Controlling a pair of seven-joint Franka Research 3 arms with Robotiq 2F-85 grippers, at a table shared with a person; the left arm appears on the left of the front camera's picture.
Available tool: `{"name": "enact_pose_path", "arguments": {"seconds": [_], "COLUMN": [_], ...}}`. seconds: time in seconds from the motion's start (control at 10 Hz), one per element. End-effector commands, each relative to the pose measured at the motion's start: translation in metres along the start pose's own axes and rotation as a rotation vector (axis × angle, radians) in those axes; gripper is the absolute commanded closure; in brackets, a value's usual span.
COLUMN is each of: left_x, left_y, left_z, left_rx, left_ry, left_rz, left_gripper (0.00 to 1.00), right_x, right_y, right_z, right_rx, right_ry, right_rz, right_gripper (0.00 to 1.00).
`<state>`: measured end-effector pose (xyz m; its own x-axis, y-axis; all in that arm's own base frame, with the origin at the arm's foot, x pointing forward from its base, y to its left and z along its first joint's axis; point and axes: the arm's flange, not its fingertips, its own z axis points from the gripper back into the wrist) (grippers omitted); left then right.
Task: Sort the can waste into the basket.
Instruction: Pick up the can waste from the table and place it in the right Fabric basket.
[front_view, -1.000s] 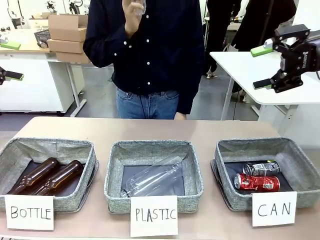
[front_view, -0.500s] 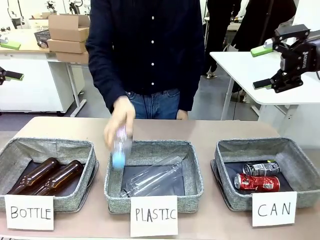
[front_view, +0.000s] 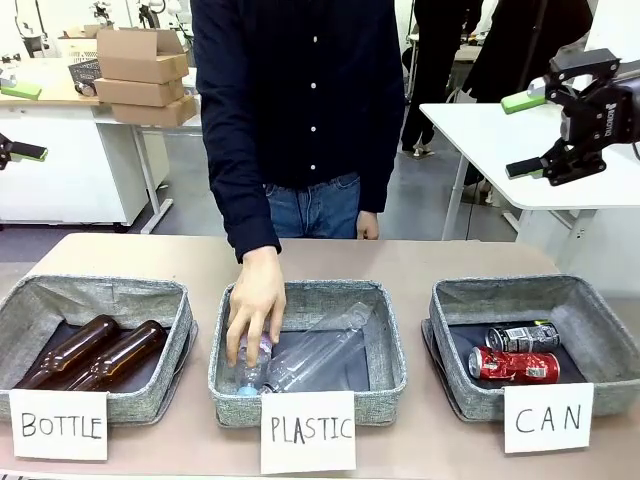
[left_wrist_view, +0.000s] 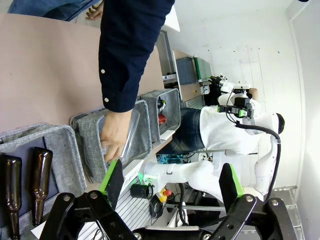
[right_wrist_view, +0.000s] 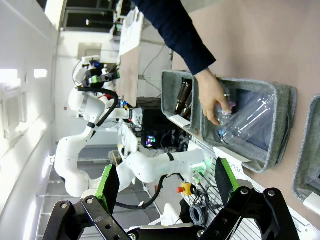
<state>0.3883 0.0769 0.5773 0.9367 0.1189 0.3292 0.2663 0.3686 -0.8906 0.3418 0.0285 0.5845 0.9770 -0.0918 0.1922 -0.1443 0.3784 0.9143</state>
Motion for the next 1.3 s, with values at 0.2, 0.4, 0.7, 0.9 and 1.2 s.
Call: {"name": "enact_pose_path", "arguments": {"seconds": [0.2, 0.4, 0.7, 0.9, 1.2], "left_x": [-0.0016, -0.0016, -0.0016, -0.0016, -0.0016], "left_y": [-0.0027, -0.0027, -0.0027, -0.0027, -0.0027], "left_z": [0.0003, 0.0003, 0.0003, 0.0003, 0.0003], "left_rx": [0.003, 0.003, 0.003, 0.003, 0.003], "left_ry": [0.003, 0.003, 0.003, 0.003, 0.003], "left_rz": [0.005, 0.005, 0.005, 0.005, 0.005], "left_gripper": [0.00, 0.00, 0.00, 0.00, 0.00], "right_x": [-0.0021, -0.0021, -0.0021, -0.0021, -0.0021], "right_y": [-0.0022, -0.0022, -0.0022, -0.0022, -0.0022], "right_z": [0.0007, 0.0007, 0.0007, 0.0007, 0.0007], "right_rx": [-0.002, -0.002, -0.002, -0.002, -0.002], "right_ry": [0.008, 0.008, 0.008, 0.008, 0.008], "right_rz": [0.021, 0.021, 0.021, 0.021, 0.021], "right_gripper": [0.00, 0.00, 0.00, 0.00, 0.00]}}
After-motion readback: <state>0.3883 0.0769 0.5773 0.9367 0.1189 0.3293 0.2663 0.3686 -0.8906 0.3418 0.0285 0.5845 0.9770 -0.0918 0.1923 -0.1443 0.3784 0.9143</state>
